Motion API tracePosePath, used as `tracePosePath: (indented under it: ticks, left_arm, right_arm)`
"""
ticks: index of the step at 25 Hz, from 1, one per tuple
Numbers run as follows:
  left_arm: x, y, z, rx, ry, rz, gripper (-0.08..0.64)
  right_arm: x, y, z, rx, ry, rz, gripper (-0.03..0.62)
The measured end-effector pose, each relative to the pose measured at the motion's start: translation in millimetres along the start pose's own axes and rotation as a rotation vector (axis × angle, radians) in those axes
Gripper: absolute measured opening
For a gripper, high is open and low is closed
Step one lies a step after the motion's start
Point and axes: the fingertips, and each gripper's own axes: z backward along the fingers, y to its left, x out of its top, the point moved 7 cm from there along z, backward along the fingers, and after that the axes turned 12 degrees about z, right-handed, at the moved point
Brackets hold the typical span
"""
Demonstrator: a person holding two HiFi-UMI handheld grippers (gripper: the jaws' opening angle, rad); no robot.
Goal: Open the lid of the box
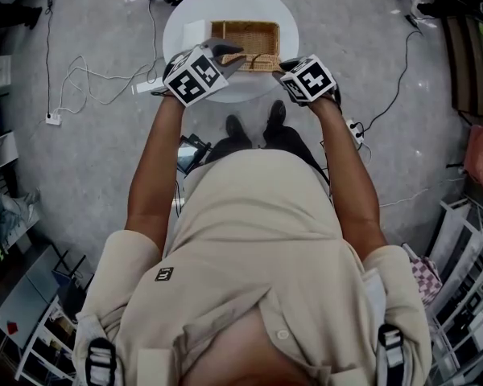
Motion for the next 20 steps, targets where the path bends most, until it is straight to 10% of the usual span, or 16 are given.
tracePosePath:
  ticks: [12,20]
  left_arm:
    - [34.6,-12.0,47.1,0.11,-0.121,-0.004,0.048]
    - [61.3,-15.8,93.1,0.156,-0.301,0.088,0.037]
  right_arm:
    - [-21.6,25.7,-9.3,0.056,0.015,-0.023,0.081]
    - [16.9,29.0,26.4,0.0,-0.15,-0.009,0.023]
